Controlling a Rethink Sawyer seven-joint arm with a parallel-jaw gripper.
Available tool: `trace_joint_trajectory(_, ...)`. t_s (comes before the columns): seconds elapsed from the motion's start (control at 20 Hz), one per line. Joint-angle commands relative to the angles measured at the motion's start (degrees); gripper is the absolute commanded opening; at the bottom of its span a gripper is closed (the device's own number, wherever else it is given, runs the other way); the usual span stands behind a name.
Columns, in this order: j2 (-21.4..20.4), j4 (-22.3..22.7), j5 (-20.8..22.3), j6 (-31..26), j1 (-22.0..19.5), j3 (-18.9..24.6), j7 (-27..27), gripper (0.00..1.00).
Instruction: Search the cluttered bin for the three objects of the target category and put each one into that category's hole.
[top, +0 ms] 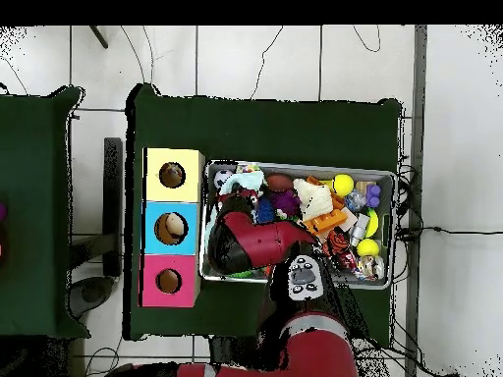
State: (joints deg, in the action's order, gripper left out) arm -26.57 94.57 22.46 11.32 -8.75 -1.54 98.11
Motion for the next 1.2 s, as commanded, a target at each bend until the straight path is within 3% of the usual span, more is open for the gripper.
trace_joint_trajectory(0.05, -2.65, -3.98, 0.19, 1.93, 0.66, 0.22, 6.06, 0.0)
trace_joint_trajectory(0.55, -0.71, -2.84, -3.88, 5.14, 5.92, -8.64, 7.21, 0.0)
trace_joint_trajectory(0.75, -1.53, -2.36, -4.43, 4.92, 6.98, -9.76, 7.67, 0.0)
trace_joint_trajectory(1.05, 0.46, -3.17, -5.39, 3.64, 8.22, -11.86, 7.22, 0.0)
trace_joint_trajectory(1.2, 1.46, -3.28, -4.22, 2.37, 7.13, -10.35, 7.05, 0.0)
